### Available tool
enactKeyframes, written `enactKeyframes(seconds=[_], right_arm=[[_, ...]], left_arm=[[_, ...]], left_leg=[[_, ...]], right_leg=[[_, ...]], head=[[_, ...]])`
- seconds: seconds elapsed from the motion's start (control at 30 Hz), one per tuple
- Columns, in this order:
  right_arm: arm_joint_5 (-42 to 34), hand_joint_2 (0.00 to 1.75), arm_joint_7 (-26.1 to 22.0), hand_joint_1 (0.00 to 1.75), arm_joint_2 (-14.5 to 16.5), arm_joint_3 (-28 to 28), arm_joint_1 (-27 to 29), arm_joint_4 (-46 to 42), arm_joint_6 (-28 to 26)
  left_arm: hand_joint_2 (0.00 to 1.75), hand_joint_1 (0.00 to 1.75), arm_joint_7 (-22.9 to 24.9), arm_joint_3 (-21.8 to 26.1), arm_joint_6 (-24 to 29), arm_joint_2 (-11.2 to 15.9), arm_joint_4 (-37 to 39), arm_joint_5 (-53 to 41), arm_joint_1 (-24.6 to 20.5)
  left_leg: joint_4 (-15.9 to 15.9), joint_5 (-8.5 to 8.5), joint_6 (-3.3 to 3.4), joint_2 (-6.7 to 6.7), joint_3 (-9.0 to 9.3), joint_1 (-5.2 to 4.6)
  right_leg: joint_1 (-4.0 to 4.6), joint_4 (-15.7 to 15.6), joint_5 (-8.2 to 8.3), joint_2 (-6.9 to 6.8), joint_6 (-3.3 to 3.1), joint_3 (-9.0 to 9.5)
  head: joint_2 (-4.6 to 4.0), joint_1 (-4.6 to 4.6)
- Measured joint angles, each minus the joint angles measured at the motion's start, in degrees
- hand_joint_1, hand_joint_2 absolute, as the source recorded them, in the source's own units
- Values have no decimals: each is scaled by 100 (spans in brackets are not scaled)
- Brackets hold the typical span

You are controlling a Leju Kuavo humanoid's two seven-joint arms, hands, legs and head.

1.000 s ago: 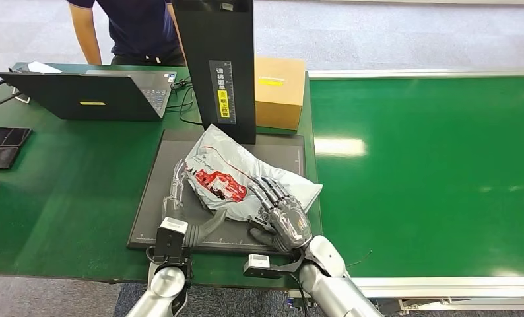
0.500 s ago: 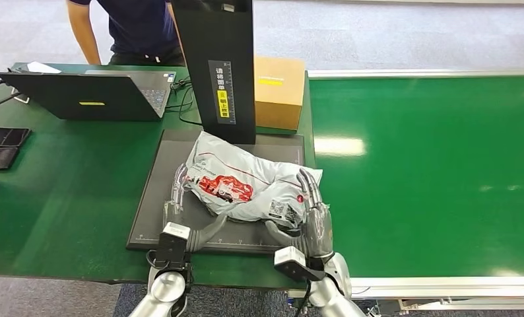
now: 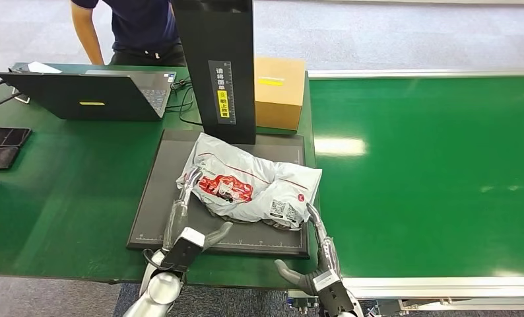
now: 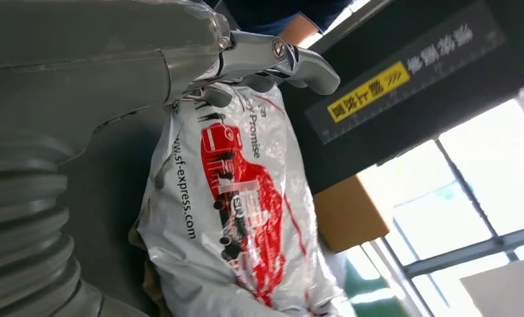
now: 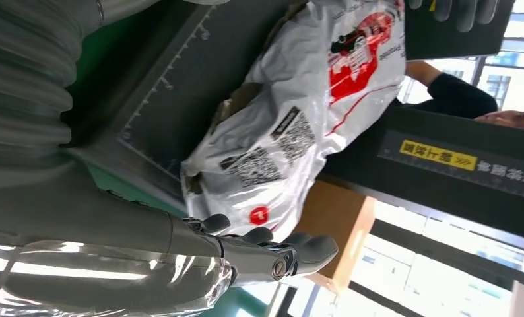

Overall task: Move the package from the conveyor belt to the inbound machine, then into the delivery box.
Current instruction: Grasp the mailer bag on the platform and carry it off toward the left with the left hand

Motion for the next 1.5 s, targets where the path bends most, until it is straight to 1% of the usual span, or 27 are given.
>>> enactKeyframes(seconds=[0.17, 0.33, 0.47, 0.73, 0.9, 1.07, 1.2, 1.37, 1.5], right_arm=[[63, 175, -8, 0, 4, -170, 165, -125, 356], [92, 175, -8, 0, 7, -196, 185, -157, 540], [52, 175, -8, 0, 13, -199, 179, -156, 666], [163, 175, -9, 0, 97, -270, 173, -125, 810], [121, 175, -9, 0, 118, -298, 175, -92, 813], [51, 175, -8, 0, 117, -299, 177, -72, 739], [44, 175, -9, 0, 117, -299, 177, -61, 736], [45, 175, -9, 0, 117, -299, 176, -39, 736], [80, 175, -9, 0, 117, -299, 169, -9, 752]], left_arm=[[175, 0, 447, 83, -268, 1, 3, -946, -231], [175, 0, 773, 99, -525, 33, 148, -1591, -613], [175, 0, 839, 99, -726, 84, 547, -1976, -1045], [175, 0, 1089, 20, -819, 115, 1386, -2654, -1803], [175, 0, 1203, -172, -946, 142, 2067, -2909, -2324], [175, 0, 1309, -406, -874, 155, 2787, -3060, -2763], [175, 0, 1362, -529, -833, 155, 3148, -3094, -2946], [175, 0, 1463, -638, -785, 155, 3412, -3158, -3081], [175, 49, 1740, -747, -562, 155, 3598, -3352, -3124]], left_leg=[[0, 0, 0, -1, 0, 0], [0, 1, 0, 0, 2, 0], [0, 2, 1, 0, 3, 0], [0, 2, 1, 0, 1, 0], [0, 3, 1, 0, 2, 0], [0, 3, 1, 0, 3, 0], [0, 3, 1, 0, 3, 0], [0, 3, 1, 0, 6, 0], [0, 3, 1, 0, 17, 0]], right_leg=[[0, 0, 0, 0, 0, 1], [1, 0, 1, 0, 0, 2], [1, 1, 2, 0, -1, 3], [0, 1, 2, 0, -1, 2], [0, 1, 2, 0, -1, 3], [0, 2, 3, 0, -1, 4], [0, 2, 3, 0, -2, 4], [1, 2, 3, 0, -2, 9], [0, 2, 3, 0, -1, 21]], head=[[0, -1], [0, -1], [0, 0], [0, 0], [0, 0], [0, -1], [0, -1], [0, -1], [0, 0]])
